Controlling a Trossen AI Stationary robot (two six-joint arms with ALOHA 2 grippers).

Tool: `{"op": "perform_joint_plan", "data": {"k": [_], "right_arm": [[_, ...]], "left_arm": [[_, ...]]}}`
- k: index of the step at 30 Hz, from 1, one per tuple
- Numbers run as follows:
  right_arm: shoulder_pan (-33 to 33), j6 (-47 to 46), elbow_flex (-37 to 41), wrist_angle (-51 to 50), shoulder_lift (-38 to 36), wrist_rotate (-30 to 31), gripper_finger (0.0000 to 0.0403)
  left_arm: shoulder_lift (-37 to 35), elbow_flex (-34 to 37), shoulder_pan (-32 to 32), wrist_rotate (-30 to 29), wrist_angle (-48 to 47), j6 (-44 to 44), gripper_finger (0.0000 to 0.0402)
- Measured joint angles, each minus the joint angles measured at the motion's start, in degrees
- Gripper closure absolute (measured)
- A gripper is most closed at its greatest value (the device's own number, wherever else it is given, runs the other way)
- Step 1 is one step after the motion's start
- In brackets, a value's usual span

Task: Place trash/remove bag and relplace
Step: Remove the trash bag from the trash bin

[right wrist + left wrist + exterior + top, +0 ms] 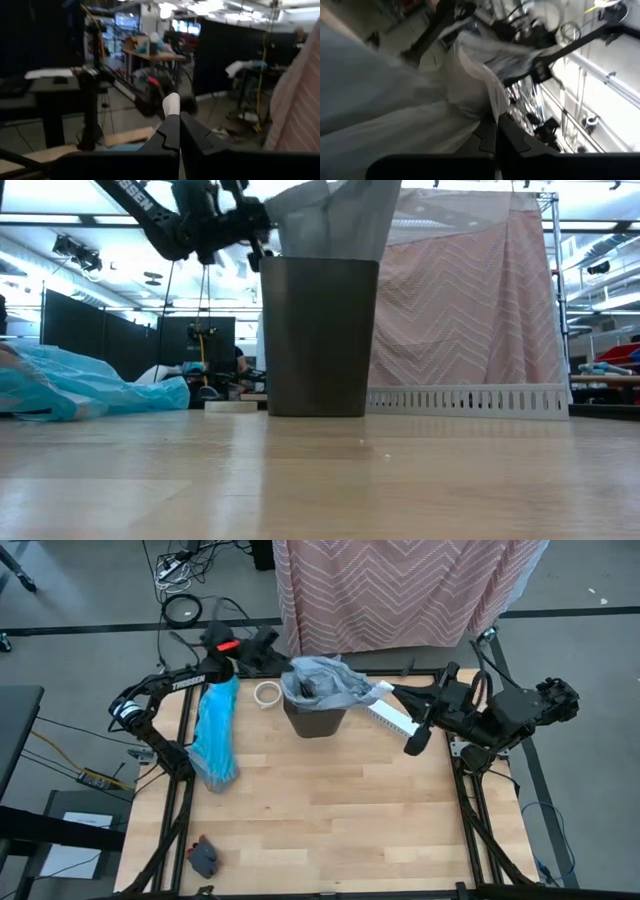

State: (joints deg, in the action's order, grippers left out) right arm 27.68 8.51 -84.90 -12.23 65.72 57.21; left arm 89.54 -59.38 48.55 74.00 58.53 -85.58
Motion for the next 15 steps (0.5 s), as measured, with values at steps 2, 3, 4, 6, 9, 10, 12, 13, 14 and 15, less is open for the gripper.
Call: {"op": "perform_joint_plan", "data": {"k": [2, 3, 4, 6, 9, 10, 12, 13, 14, 15], "right_arm": [[0.0, -2.0, 0.0, -2.5, 0.4, 0.9, 0.0403], [-0.1, -2.6, 0.0, -3.3, 0.7, 1.2, 0.0403], [-0.1, -3.1, 0.0, -3.7, 1.0, 1.3, 0.0403], [-0.7, -3.8, 0.0, -3.9, 1.7, 1.4, 0.0403], [-2.3, -5.9, 0.0, -4.5, 3.5, 1.4, 0.0403], [-2.9, -6.9, 0.0, -5.1, 4.3, 1.4, 0.0403], [-4.5, -8.5, 0.0, -6.2, 6.1, 1.2, 0.0403], [-5.4, -9.1, 0.0, -6.7, 7.0, 1.1, 0.0403], [-6.3, -9.8, 0.0, -7.3, 7.9, 1.2, 0.0403], [-7.2, -10.5, 0.0, -7.5, 8.7, 1.5, 0.0403]], "left_arm": [[-0.9, -1.2, 1.0, -0.4, 1.2, -3.0, 0.0397], [-1.3, -1.8, 1.3, -0.7, 1.9, -4.6, 0.0397], [-1.7, -2.6, 1.5, -0.8, 2.3, -6.0, 0.0398], [-2.4, -5.0, 1.6, -1.7, 2.7, -7.9, 0.0398], [-2.7, -10.1, 1.1, -2.6, 3.0, -10.3, 0.0399], [-2.7, -11.8, 0.6, -2.9, 2.8, -10.7, 0.0399], [-2.7, -15.3, -0.8, -4.3, 1.2, -10.8, 0.0399], [-2.7, -17.0, -1.5, -4.7, -0.3, -10.8, 0.0399], [-2.7, -18.8, -2.2, -4.9, -2.1, -10.4, 0.0399], [-2.7, -20.1, -2.8, -4.7, -4.2, -9.5, 0.0399]]}}
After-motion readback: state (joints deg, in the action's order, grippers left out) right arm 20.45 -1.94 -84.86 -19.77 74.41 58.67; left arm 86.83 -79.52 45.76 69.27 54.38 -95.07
